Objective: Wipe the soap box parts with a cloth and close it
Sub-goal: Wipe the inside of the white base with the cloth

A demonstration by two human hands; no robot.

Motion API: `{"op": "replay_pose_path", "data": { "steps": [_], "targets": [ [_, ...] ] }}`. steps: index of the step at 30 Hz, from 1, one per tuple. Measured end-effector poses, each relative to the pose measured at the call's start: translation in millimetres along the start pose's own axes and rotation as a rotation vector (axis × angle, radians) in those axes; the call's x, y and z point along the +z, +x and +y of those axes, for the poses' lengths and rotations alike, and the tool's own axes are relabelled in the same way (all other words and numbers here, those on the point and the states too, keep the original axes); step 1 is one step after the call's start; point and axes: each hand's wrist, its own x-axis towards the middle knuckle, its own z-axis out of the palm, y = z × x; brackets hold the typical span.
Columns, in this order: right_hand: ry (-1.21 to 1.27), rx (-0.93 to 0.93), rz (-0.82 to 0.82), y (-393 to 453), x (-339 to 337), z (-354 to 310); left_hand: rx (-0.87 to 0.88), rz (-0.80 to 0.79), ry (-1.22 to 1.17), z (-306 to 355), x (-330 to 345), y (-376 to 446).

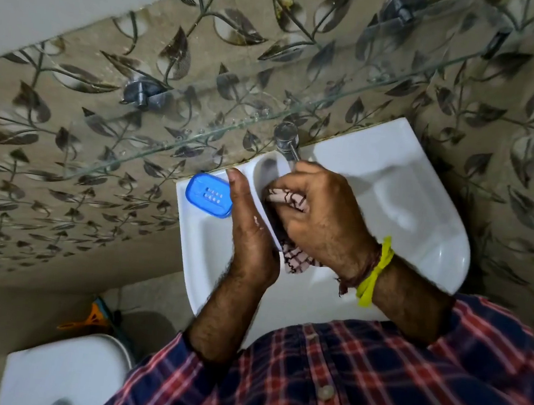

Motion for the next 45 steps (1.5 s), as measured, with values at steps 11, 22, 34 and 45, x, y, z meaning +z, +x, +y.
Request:
{"op": "replay_pose_path", "data": {
  "steps": [11,22,34,45],
  "targets": [
    [-0.108,-0.017,-0.143,-2.6,-0.3,-5.0,0.026,0.049,-0.010,7.2,-5.1,3.9],
    [0.085,0.120,-0.090,-2.9,-6.3,-12.1,0.026,0.047,0.062,13.3,-1.6,9.0],
    [0.124,0.175,0.094,-2.0,-10.0,-9.8,0.093,-0.007,0.180,23.2,17.3,11.9],
    [-0.041,-0.017,-0.151,-8.2,-7.3,-11.3,0.037,0.049,0.085,21.8,8.7,11.0]
  ]
}}
